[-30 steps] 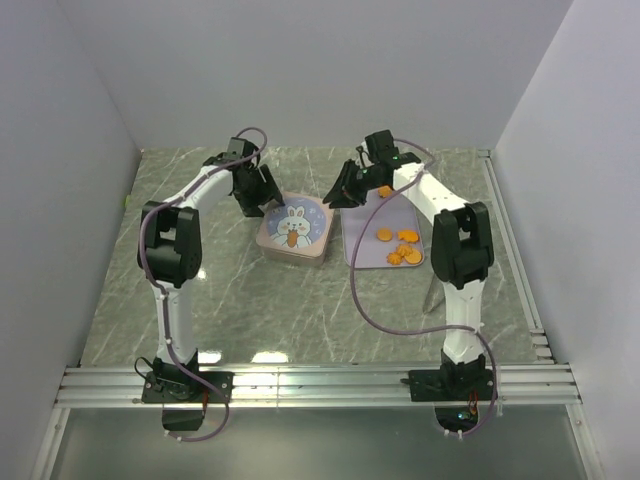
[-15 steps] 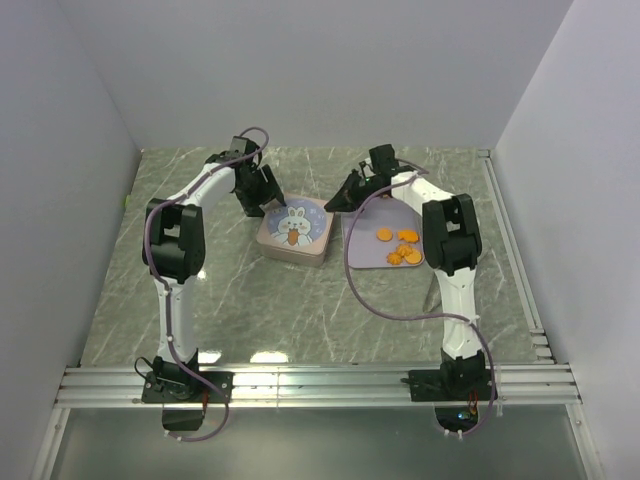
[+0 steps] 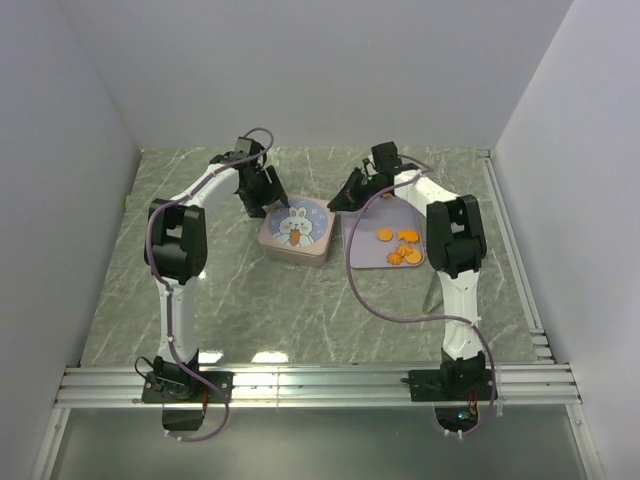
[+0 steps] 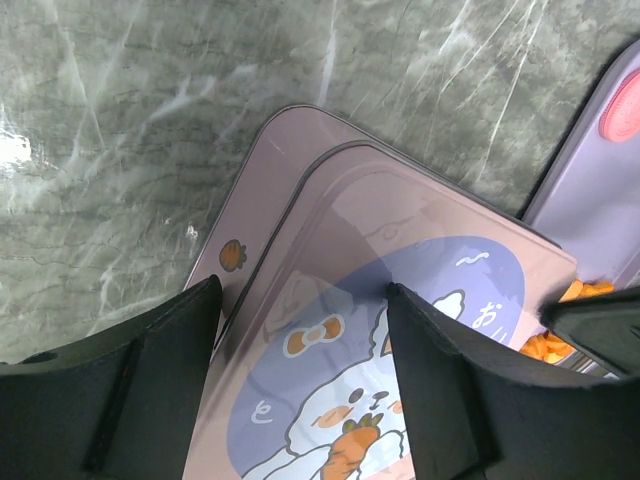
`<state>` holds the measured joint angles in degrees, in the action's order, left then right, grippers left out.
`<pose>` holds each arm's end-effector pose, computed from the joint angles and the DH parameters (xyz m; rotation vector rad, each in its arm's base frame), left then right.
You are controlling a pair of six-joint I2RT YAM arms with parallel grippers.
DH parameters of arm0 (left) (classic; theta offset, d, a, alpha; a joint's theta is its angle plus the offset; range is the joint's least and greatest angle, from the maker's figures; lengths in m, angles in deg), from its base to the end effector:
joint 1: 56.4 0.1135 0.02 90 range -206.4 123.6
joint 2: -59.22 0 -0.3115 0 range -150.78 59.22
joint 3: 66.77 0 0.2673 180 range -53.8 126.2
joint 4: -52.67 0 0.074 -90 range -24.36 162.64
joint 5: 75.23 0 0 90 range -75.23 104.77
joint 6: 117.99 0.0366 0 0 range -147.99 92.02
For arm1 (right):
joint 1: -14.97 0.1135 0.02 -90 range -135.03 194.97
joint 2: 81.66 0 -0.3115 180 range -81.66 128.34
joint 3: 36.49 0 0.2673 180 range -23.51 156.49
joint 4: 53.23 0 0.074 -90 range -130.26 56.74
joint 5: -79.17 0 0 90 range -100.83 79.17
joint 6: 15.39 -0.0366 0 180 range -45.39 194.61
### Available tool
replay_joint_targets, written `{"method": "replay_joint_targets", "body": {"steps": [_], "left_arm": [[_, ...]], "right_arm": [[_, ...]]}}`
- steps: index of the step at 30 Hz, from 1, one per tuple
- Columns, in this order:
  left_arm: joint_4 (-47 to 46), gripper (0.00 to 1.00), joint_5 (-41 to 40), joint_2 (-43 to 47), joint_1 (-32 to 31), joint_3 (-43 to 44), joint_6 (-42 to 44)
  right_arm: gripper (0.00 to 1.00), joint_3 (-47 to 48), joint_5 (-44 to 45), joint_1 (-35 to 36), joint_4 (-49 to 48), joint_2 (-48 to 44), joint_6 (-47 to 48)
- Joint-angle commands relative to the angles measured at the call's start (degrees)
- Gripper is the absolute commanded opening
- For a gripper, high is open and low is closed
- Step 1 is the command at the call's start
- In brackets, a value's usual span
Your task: Pack the cookies
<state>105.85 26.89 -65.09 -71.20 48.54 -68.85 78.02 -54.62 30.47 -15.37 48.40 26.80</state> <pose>0.4919 -0.1379 0.2319 -0.5500 2.6978 -0.5766 0.5115 0.1681 0.1996 0.4011 2.6566 1.3732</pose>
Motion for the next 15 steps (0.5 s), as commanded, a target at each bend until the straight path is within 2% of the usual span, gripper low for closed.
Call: {"method": "replay_joint_targets", "body": {"steps": [1,3,4,7,10,15], "left_arm": [[0.06,0.73,-0.78,4.51,0.48,-1.96,0.87],[-0.3,0.74,-1.04,5.3,1.18,-2.59,0.7],[-0.3,0.74,-1.13,5.48,1.36,-2.94,0.7],[-0.13,0.74,-1.74,6.09,2.06,-3.46,0.87],[-0.65,0.74,-2.45,7.32,3.03,-4.87,0.78],[-2.23,0.75,-2.28,9.87,5.66,-7.33,0.26]], "right_arm": [[0.24,-0.37,1.95,0.14,2.18,-8.06,2.98],[0.3,-0.9,3.09,0.05,3.58,-10.6,4.21],[0.38,-0.9,3.62,-0.04,4.46,-11.23,4.74],[0.53,-0.11,6.52,0.05,9.38,-12.99,7.81],[0.54,-0.72,9.68,0.22,13.07,-13.95,10.37],[0.55,-6.78,11.44,0.58,12.38,-14.93,12.21]]}}
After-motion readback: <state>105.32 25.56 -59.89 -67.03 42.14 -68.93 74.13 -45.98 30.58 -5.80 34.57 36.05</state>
